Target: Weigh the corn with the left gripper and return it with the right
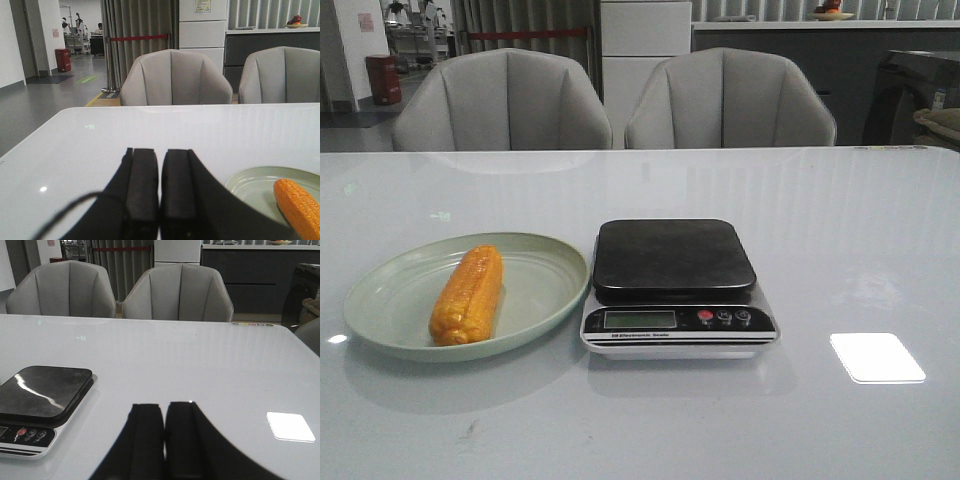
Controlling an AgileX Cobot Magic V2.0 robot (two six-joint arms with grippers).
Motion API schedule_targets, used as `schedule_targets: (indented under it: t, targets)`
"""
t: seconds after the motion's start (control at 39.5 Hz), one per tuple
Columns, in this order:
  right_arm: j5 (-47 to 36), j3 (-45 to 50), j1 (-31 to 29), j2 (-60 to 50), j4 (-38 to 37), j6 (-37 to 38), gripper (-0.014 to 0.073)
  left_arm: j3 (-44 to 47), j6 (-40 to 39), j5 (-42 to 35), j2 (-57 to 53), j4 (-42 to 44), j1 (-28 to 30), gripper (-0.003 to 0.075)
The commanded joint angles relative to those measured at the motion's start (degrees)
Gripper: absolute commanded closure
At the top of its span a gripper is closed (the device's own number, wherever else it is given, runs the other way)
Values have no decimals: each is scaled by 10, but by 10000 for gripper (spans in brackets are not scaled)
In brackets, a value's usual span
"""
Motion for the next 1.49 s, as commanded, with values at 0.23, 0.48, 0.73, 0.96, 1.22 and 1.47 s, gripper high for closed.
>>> schedule_targets:
  t: [0.23,0.48,0.73,0.96,1.22,1.47]
  targets:
    - [-49,6,-5,-10,-8,0,424,18,-2,-44,-12,-2,1,607]
    - [-49,6,-5,-10,-8,0,424,18,-2,-44,-12,-2,1,607]
    - [-49,6,-5,-10,-8,0,424,18,-2,-44,-12,-2,1,607]
    - [-49,6,-5,-10,-8,0,424,18,-2,-45,-12,-2,1,607]
    - [-49,6,-5,-10,-8,0,424,15,-3,-209,-12,-6,1,607]
    - [-49,6,-5,-10,-8,0,424,-95,-5,-109,21,-6,1,607]
